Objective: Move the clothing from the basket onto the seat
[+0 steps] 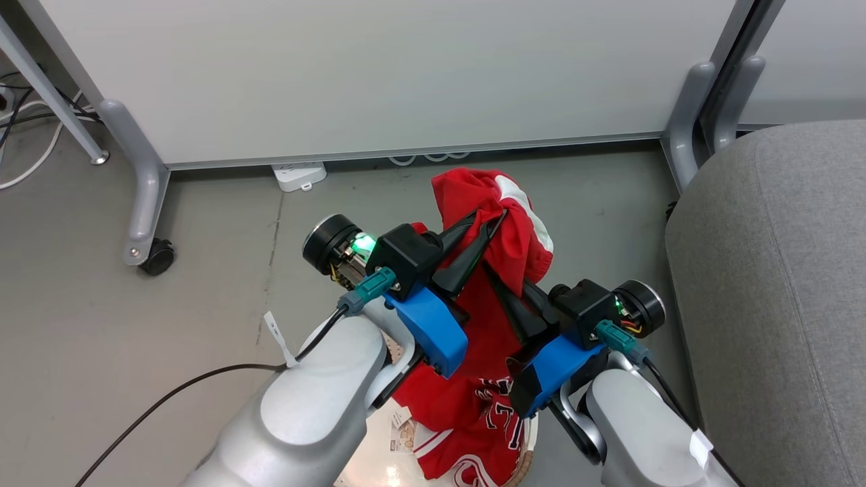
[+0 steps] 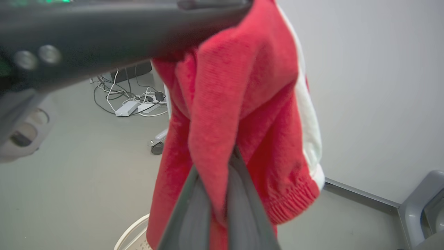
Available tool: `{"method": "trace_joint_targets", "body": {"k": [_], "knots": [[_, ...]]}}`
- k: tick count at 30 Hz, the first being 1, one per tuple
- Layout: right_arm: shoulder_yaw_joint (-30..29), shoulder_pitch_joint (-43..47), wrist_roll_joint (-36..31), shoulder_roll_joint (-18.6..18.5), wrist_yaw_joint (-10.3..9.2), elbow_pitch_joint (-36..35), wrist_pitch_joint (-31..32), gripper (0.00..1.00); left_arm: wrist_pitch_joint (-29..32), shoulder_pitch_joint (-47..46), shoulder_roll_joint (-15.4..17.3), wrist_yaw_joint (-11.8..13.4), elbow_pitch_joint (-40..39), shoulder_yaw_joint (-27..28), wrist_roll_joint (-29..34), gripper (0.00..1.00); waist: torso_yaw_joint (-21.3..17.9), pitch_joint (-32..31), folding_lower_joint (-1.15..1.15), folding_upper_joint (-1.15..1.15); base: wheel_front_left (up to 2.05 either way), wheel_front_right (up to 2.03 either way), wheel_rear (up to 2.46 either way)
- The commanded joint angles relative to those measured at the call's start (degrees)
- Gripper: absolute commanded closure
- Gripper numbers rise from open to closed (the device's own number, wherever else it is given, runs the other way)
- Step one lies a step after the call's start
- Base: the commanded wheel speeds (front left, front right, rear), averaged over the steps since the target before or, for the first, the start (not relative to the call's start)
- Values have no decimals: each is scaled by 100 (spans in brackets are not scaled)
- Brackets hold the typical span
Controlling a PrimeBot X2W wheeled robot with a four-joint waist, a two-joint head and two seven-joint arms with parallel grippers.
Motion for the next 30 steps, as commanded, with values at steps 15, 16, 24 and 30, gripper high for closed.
{"method": "trace_joint_targets", "body": {"k": [15, 16, 24, 30], "knots": [[10, -10, 25, -10, -4, -63, -4, 100, -66, -101, 30, 62, 85, -54, -79, 30, -30, 3, 0, 0, 0, 0, 0], [10, -18, 25, -10, -4, -69, -4, 100, -76, -118, 34, 82, 74, -51, -58, 0, -34, 8, 0, 0, 0, 0, 0], [-30, -31, -23, -10, -4, -96, -4, 100, -111, -149, 56, 130, 55, -66, -34, 0, -78, 56, 0, 0, 0, 0, 0], [-152, -24, -30, -10, -4, -117, -4, 100, -131, -183, 103, 155, 56, -71, -31, 0, -192, 140, 0, 0, 0, 0, 0]]}}
